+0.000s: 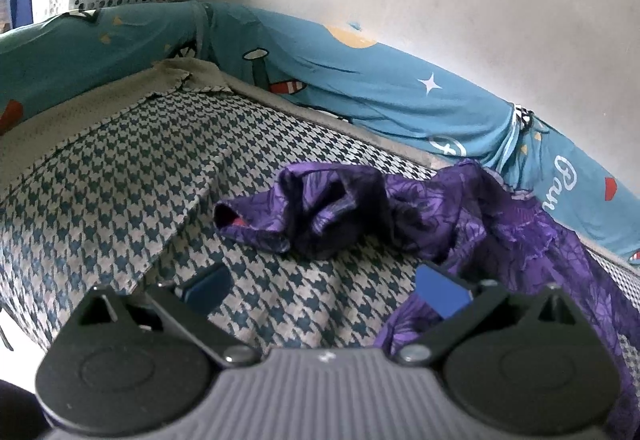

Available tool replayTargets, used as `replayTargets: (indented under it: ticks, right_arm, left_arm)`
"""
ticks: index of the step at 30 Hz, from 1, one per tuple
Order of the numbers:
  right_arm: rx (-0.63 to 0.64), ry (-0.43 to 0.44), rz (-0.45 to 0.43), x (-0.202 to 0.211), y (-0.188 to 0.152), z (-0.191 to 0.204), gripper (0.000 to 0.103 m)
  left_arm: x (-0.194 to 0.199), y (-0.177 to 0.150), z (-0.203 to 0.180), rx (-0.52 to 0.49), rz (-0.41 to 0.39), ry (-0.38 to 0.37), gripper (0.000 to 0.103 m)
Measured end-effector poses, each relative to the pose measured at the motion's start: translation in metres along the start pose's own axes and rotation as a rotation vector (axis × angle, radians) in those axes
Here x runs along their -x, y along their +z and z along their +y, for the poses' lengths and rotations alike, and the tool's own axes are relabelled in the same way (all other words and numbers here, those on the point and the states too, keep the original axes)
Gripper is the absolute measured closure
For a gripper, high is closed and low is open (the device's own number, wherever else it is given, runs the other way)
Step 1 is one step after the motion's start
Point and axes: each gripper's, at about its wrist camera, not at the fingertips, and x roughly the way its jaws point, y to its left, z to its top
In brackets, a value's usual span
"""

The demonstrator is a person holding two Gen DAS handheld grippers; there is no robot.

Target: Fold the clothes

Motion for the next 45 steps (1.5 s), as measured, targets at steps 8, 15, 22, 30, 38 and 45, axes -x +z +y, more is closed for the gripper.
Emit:
replayTargets:
  ticks: [8,15,22,30,38,45]
  right_arm:
    - [0.201,0.157,-0.07,0.007,-0.011,0.039,0.095]
    - [0.373,0.205,-0.056,-0.003,-0.025,0.07,0.088]
    - [0.394,0.203,0.003,0.0,-0.032,0.06,0.075]
    - [0.381,0.203,-0.012,0.027,-0.035,0.05,0.072]
    - [0.295,0.094,-0.17,0.071,-0.03,0.013,0.072]
    - [0.23,-0.019,-0.249,0.114,-0.029,-0.039,0.072]
  left_arm:
    - [0.017,0.006,0.008,0.012,-0.099,0.07,0.0]
    - [0.023,0.01,0.015,0.004,-0.152,0.151,0.0]
    - [0.017,0.007,0.005,-0.047,-0.146,0.152,0.0]
    - [0.01,0.001,-0.004,-0.081,-0.111,0.106,0.0]
    - [-0.001,-0.01,-0.019,-0.138,-0.038,0.013,0.0]
    - [-0.012,-0.025,-0.037,-0.196,0.037,-0.054,0.0]
